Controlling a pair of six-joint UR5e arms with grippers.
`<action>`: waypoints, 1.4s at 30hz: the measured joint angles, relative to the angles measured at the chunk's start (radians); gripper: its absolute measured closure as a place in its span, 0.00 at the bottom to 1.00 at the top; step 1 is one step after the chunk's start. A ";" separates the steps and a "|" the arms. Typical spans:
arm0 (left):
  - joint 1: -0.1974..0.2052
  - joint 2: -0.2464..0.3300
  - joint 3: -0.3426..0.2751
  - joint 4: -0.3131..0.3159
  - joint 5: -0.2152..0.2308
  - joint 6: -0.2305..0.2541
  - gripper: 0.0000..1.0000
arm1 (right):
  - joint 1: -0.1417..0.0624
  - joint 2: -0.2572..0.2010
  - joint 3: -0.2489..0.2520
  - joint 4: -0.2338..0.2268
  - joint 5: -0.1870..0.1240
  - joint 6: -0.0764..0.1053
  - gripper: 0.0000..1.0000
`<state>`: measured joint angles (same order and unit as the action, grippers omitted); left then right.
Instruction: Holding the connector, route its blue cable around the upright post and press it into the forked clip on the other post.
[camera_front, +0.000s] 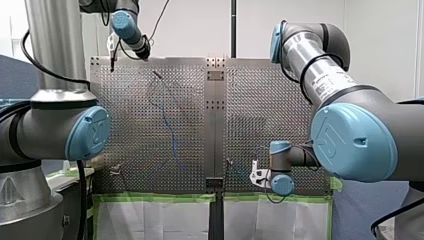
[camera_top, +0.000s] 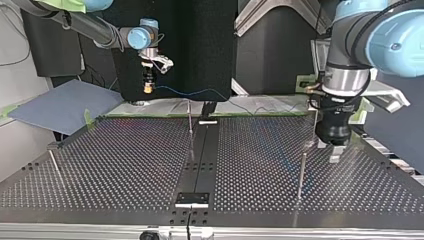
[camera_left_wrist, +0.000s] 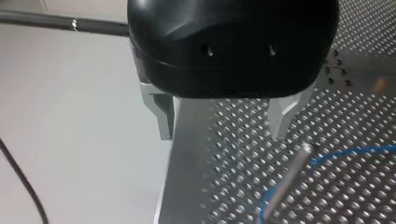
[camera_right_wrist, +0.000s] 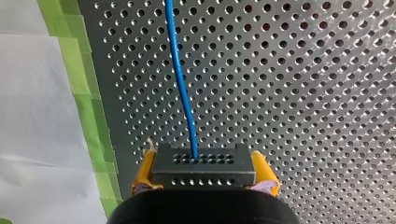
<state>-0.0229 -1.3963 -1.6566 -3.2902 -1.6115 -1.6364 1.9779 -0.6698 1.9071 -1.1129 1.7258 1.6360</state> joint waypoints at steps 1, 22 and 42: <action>-0.002 -0.006 0.000 -0.002 -0.003 0.003 0.00 | 0.000 0.000 0.000 0.000 0.000 0.000 1.00; -0.031 -0.044 0.000 -0.060 -0.108 0.035 0.00 | 0.004 0.000 -0.001 0.004 -0.002 0.001 1.00; -0.080 -0.041 -0.003 0.030 -0.011 0.052 0.00 | 0.005 0.000 -0.001 0.012 -0.001 0.004 1.00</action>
<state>-0.1029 -1.4373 -1.6597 -3.2601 -1.6226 -1.5842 1.9827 -0.6698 1.9061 -1.1005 1.7245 1.6396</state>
